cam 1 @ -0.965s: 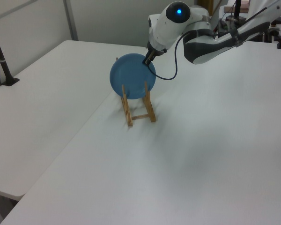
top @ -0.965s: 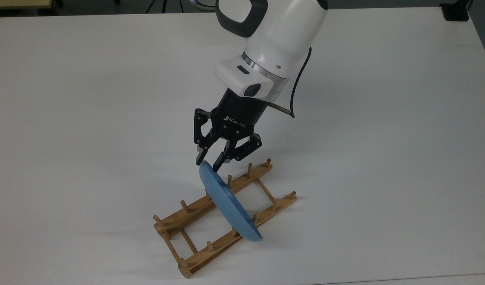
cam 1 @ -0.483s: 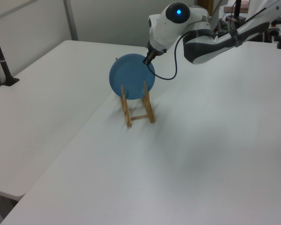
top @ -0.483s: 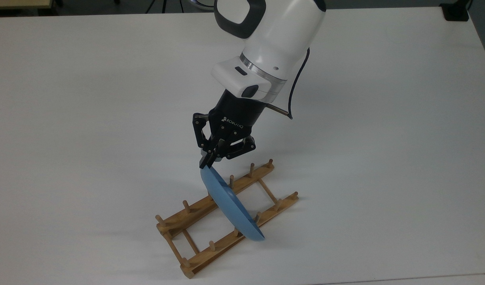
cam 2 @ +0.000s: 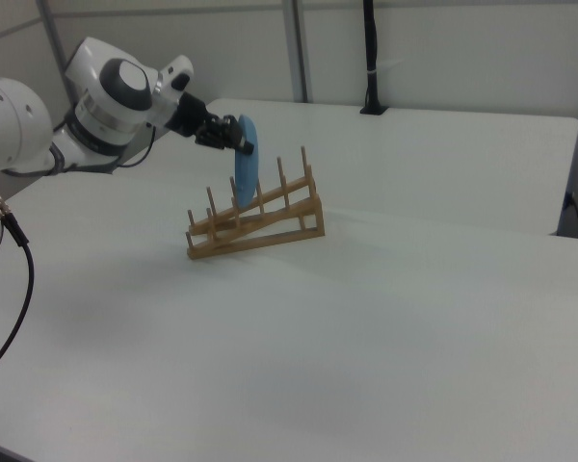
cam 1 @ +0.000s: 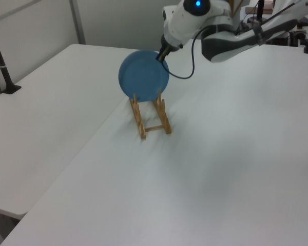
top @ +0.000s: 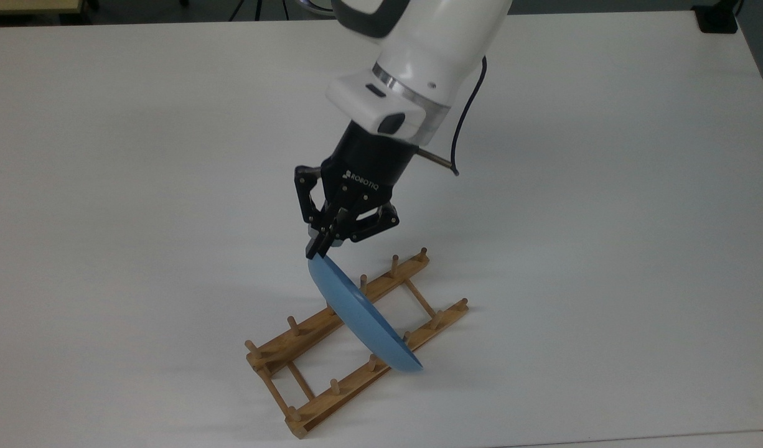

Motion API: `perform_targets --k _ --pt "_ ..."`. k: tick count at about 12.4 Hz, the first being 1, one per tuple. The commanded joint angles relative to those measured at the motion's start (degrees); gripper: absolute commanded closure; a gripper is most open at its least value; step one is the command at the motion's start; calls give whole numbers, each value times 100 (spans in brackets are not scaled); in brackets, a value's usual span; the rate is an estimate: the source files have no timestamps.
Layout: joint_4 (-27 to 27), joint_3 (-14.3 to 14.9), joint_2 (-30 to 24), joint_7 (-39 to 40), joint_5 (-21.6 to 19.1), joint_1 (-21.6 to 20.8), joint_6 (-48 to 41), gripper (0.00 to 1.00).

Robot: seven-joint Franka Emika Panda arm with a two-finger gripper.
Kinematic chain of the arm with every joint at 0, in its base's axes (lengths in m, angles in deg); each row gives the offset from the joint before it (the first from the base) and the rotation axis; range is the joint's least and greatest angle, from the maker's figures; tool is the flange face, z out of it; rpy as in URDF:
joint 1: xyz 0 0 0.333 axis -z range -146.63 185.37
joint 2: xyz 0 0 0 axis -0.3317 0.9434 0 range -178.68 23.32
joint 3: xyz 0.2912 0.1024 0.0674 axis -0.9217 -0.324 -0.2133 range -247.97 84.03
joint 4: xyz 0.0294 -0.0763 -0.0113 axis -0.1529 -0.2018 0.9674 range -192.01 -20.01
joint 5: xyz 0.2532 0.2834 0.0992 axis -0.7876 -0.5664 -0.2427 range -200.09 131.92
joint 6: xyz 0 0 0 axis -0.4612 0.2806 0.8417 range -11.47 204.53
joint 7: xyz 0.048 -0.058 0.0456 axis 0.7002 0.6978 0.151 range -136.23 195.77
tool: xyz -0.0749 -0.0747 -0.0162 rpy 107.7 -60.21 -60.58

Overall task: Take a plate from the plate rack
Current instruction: 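Lift the gripped blue plate up and out of the wooden rack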

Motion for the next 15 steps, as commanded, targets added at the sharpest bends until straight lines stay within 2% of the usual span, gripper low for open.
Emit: perform_targets --k 1,3,5,7,8,10,11,12,13,15 --pt "-153 41 -524 183 31 54 54 100" --pt "-188 32 -683 201 -74 152 54 100" --pt "-197 23 -692 235 -433 230 54 100" --pt "-362 23 -762 873 -1624 318 -16 100" --pt "-381 23 -771 1234 -2057 345 -243 100" --pt "-390 32 -902 2636 -3486 519 -945 100" --pt "-390 32 -947 3383 -4042 625 -1418 100" --pt "-390 32 -964 4113 -4274 705 -1919 100" --pt "-416 32 -947 4747 -4319 758 -2368 100" --pt "-810 32 -938 6013 -4302 758 -2950 100"
